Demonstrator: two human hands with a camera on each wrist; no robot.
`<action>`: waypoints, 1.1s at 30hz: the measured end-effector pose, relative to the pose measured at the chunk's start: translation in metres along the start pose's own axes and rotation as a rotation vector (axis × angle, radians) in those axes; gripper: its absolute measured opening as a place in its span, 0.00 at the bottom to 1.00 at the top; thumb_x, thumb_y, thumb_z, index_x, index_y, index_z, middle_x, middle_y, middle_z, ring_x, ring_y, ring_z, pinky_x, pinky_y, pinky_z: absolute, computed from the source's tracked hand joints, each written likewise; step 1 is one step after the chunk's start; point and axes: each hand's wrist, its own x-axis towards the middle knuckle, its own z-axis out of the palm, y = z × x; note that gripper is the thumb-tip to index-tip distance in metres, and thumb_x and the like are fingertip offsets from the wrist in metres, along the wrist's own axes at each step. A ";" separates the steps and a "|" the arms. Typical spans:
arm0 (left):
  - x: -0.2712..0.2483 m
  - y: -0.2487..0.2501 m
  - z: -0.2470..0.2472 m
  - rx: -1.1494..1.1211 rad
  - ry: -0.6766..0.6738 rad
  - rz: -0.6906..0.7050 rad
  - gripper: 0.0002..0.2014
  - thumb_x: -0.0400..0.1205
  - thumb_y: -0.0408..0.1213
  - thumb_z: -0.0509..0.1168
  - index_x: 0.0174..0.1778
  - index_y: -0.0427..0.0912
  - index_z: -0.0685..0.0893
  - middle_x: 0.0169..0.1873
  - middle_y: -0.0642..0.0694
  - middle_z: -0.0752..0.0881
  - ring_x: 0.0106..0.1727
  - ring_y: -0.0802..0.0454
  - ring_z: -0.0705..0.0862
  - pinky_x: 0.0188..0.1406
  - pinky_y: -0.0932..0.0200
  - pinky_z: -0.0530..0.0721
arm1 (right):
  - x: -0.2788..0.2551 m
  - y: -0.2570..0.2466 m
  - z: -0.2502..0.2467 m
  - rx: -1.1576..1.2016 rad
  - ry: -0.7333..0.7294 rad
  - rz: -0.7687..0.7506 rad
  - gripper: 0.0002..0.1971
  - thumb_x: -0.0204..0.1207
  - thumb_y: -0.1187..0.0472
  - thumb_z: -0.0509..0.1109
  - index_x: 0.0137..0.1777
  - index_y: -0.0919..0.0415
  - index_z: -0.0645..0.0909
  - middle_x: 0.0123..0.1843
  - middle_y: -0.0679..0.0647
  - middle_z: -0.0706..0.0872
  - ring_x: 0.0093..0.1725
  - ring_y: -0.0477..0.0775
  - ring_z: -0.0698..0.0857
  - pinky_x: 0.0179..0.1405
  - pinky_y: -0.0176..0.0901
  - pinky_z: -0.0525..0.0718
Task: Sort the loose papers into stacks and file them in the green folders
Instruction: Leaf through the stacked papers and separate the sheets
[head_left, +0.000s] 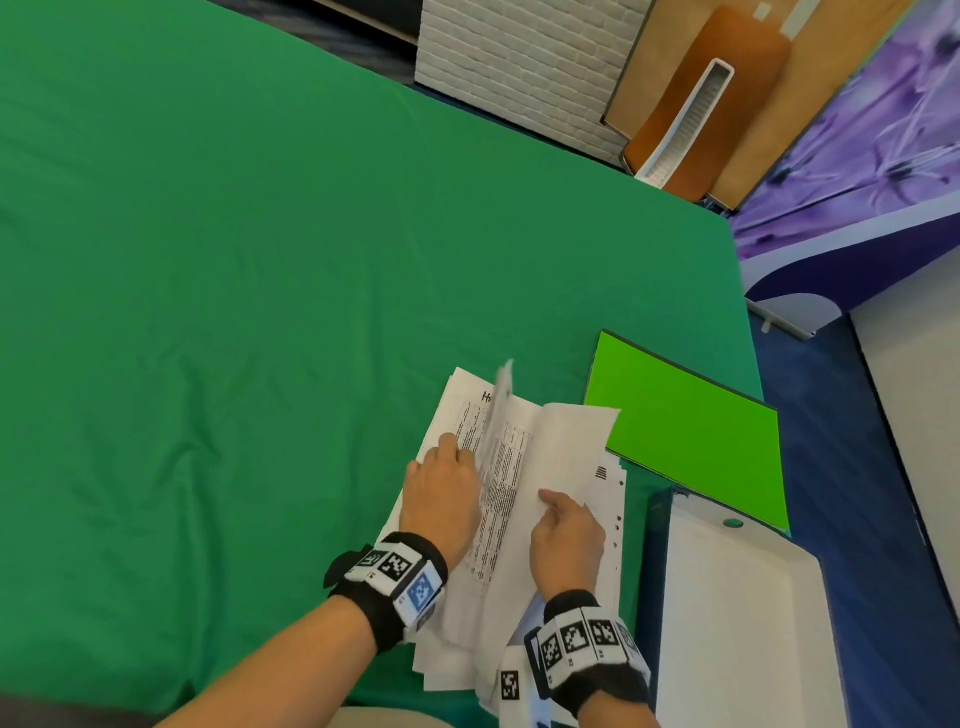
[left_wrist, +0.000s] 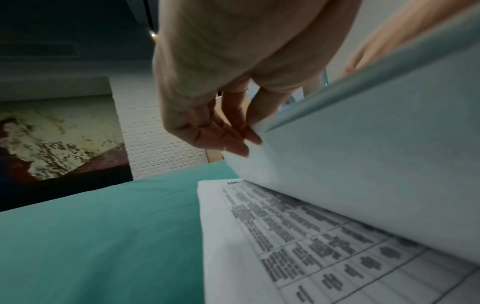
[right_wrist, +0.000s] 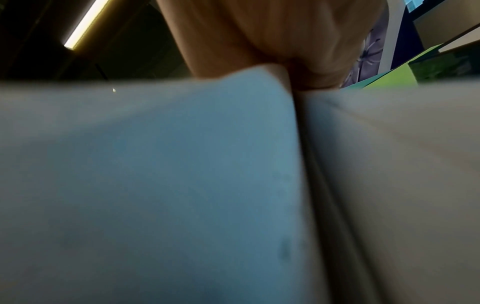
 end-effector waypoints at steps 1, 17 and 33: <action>-0.001 0.004 0.001 -0.046 0.007 0.028 0.08 0.86 0.35 0.56 0.58 0.42 0.77 0.56 0.48 0.75 0.50 0.52 0.76 0.52 0.56 0.74 | 0.000 -0.001 0.000 0.020 -0.001 0.005 0.14 0.84 0.64 0.60 0.62 0.58 0.86 0.54 0.60 0.88 0.57 0.60 0.84 0.61 0.47 0.79; 0.021 0.010 0.005 -0.523 -0.123 -0.177 0.15 0.73 0.49 0.76 0.32 0.49 0.76 0.27 0.54 0.79 0.30 0.53 0.77 0.28 0.59 0.73 | -0.002 -0.023 -0.006 0.018 -0.158 0.062 0.34 0.77 0.27 0.51 0.57 0.51 0.87 0.54 0.50 0.90 0.53 0.52 0.84 0.57 0.47 0.80; 0.038 -0.043 0.018 -0.832 -0.215 -0.460 0.05 0.81 0.33 0.70 0.41 0.37 0.83 0.44 0.40 0.87 0.46 0.43 0.86 0.54 0.48 0.86 | 0.009 -0.024 -0.008 -0.128 -0.146 0.107 0.12 0.81 0.62 0.63 0.36 0.63 0.78 0.36 0.57 0.83 0.43 0.62 0.82 0.40 0.42 0.74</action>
